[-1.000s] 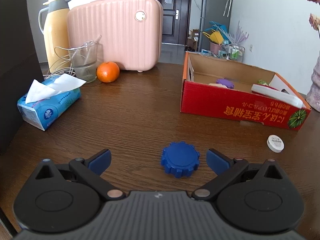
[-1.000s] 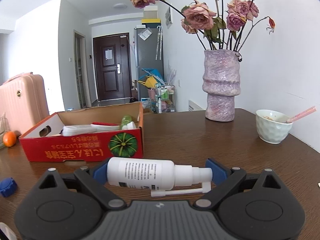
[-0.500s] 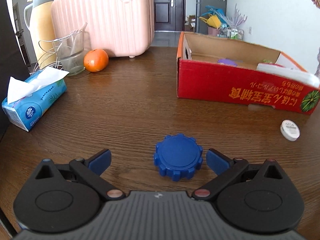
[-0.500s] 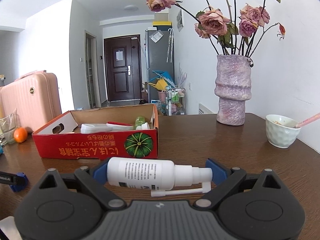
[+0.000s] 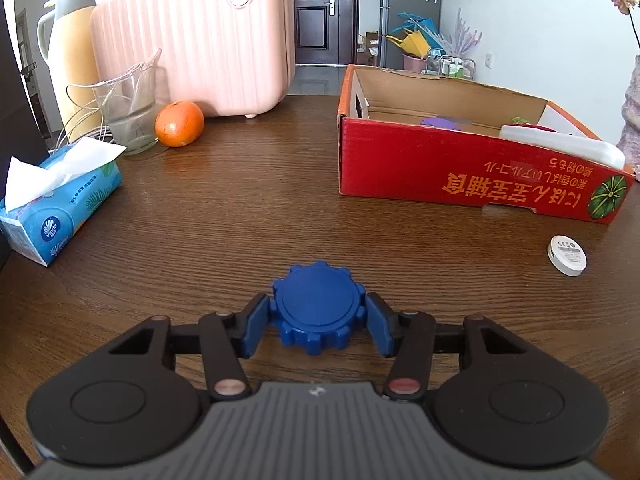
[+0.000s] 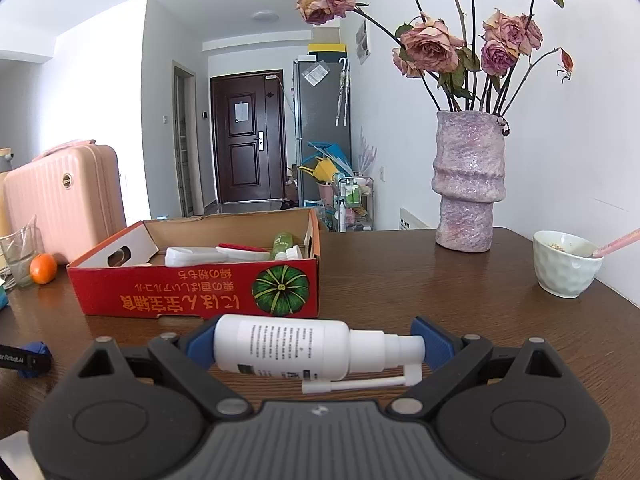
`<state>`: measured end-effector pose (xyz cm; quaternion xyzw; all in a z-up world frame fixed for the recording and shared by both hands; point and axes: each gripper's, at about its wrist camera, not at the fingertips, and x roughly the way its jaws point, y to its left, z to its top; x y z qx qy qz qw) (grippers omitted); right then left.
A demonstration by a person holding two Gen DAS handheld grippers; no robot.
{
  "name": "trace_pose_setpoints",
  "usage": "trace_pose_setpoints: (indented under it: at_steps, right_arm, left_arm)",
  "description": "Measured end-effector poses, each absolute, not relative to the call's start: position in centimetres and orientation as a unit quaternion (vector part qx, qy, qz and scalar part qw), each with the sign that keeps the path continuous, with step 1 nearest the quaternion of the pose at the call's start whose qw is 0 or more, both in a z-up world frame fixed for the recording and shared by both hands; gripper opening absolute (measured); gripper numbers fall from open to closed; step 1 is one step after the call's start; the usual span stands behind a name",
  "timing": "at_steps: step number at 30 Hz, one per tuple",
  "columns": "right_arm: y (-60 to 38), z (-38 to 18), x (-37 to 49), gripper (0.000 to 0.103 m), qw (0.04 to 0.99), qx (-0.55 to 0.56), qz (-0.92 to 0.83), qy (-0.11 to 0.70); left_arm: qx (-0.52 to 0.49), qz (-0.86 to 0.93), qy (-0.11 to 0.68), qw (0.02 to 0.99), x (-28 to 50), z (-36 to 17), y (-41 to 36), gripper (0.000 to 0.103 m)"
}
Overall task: Organize rigid objects
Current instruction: 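Carry the blue cap with left and the spray bottle with right toward the box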
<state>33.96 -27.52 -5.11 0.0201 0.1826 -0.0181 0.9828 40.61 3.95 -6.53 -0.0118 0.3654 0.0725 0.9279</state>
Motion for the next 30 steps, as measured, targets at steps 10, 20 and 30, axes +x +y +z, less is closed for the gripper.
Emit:
trace_pose_setpoints:
  at_steps: [10, 20, 30]
  right_arm:
    - [-27.3, -5.3, 34.0, 0.097, 0.983, 0.014, -0.013, 0.182]
    - [-27.1, -5.4, 33.6, 0.097, 0.985, 0.007, -0.015, 0.174]
    - [-26.2, -5.2, 32.3, 0.097, 0.986, 0.007, -0.008, 0.167]
  left_arm:
    - [-0.002, 0.070, 0.342, 0.937, 39.7, -5.8, 3.4, 0.053]
    - [-0.006, 0.079, 0.320, 0.944, 38.7, -4.7, 3.5, 0.053]
    - [-0.007, 0.069, 0.278, 0.958, 35.9, -2.8, 2.5, 0.053]
